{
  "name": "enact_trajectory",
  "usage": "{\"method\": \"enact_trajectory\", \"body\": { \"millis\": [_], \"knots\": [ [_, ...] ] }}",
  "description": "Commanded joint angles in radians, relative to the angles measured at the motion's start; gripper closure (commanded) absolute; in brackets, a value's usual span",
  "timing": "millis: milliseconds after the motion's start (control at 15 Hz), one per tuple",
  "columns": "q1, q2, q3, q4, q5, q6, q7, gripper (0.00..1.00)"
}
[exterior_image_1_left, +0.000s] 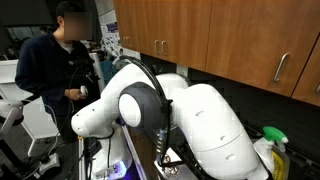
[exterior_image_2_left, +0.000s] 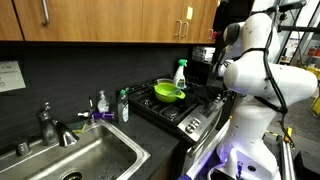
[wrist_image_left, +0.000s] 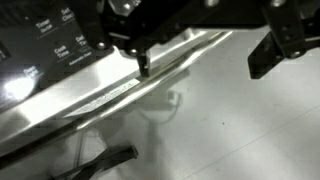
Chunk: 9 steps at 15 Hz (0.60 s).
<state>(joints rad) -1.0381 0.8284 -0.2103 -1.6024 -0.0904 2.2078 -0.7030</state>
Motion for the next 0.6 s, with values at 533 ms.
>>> {"method": "enact_trajectory", "body": {
  "millis": [533],
  "knots": [
    [0.008, -0.006, 0.007, 0.006, -0.054, -0.009, -0.018, 0.00]
  ]
}}
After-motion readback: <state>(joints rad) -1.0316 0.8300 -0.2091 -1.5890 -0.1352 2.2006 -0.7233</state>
